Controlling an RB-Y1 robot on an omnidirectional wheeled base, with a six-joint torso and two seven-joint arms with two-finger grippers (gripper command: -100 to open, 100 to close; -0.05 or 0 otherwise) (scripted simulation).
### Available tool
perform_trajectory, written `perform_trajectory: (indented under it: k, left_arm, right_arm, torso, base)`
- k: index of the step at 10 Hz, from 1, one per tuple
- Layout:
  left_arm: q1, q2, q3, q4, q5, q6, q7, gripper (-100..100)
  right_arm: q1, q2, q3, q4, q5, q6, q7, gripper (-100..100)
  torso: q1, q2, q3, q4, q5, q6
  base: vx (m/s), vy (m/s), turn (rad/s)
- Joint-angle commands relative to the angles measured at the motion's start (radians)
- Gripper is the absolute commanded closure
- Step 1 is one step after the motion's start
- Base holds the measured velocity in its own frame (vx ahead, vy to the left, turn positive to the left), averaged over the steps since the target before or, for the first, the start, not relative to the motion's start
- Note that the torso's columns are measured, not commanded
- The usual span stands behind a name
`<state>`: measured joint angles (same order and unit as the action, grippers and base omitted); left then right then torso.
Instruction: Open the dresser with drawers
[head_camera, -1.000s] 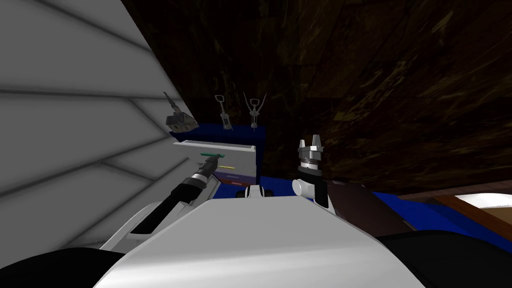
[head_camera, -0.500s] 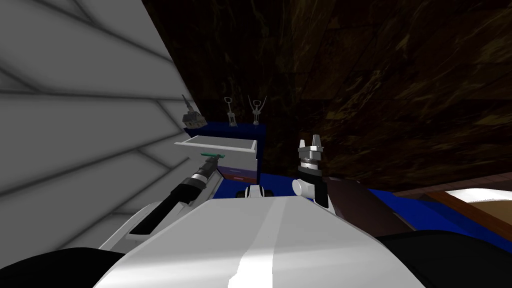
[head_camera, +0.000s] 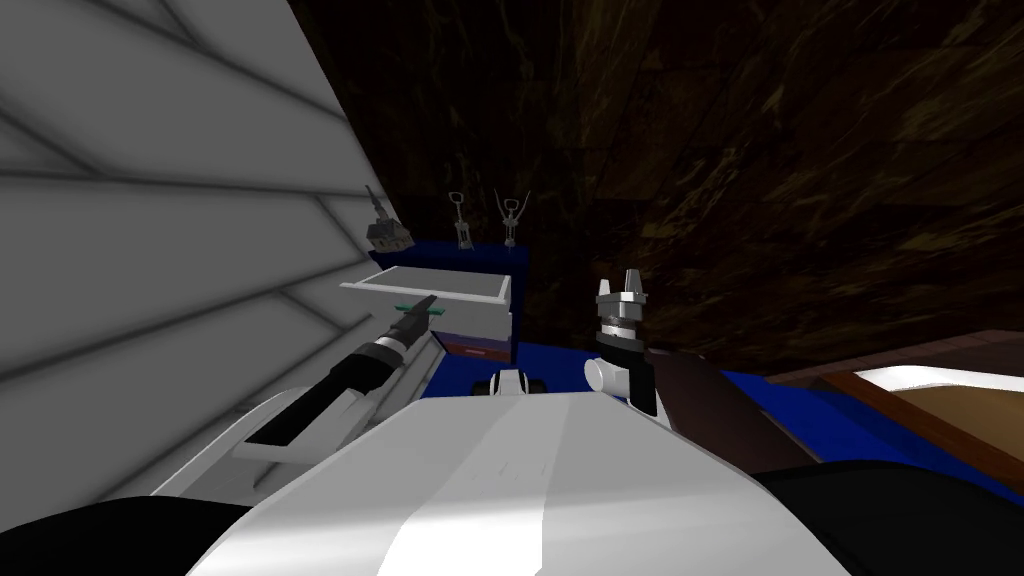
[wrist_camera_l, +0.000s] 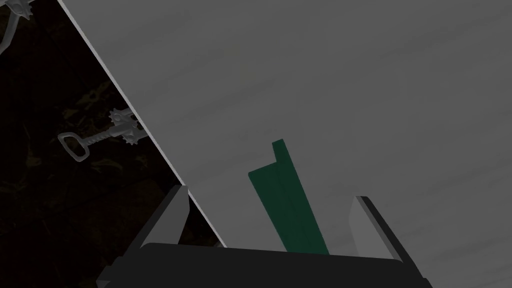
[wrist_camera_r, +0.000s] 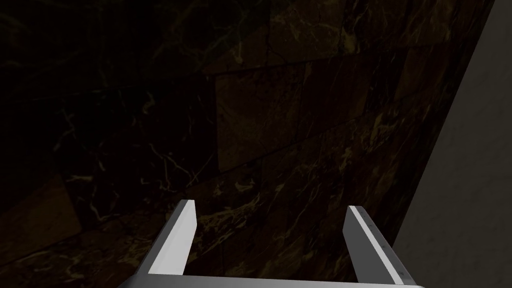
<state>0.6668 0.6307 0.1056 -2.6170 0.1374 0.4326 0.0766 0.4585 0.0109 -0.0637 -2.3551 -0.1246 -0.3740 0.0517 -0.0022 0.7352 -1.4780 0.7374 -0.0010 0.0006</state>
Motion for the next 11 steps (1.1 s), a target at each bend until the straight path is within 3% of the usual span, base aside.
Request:
perform_trajectory:
  k: [1, 4, 5, 6, 11]
  left_arm:
    - [-0.061, 0.061, 0.063, 0.005, 0.052, 0.059, 0.045, -100]
    - [-0.120, 0.129, 0.135, 0.008, 0.110, 0.124, 0.094, -100]
    - [-0.094, 0.114, 0.116, 0.007, 0.100, 0.117, 0.085, -100]
    - [-0.095, 0.115, 0.118, 0.009, 0.101, 0.125, 0.088, 0]
    - [-0.090, 0.114, 0.114, 0.015, 0.102, 0.130, 0.089, 0]
  right_arm:
    - [0.000, 0.000, 0.000, 0.000, 0.000, 0.000, 0.000, 0]
    - [0.000, 0.000, 0.000, 0.000, 0.000, 0.000, 0.000, 0]
    - [0.000, 0.000, 0.000, 0.000, 0.000, 0.000, 0.000, 0]
    - [0.000, 0.000, 0.000, 0.000, 0.000, 0.000, 0.000, 0]
    - [0.000, 0.000, 0.000, 0.000, 0.000, 0.000, 0.000, 0]
  torso:
    - [0.002, 0.003, 0.002, 0.001, 0.001, 0.000]
    - [0.002, 0.007, 0.004, 0.005, -0.002, -0.002]
    - [-0.001, 0.009, 0.005, 0.008, -0.004, -0.002]
    - [-0.001, 0.008, 0.005, 0.006, -0.003, -0.001]
    - [0.001, 0.003, 0.002, 0.001, 0.000, 0.000]
  base:
    - [-0.034, -0.048, -0.026]
    - [-0.053, -0.050, -0.026]
    - [-0.016, -0.016, -0.002]
    - [0.000, 0.000, 0.000]
    - [0.000, 0.000, 0.000]
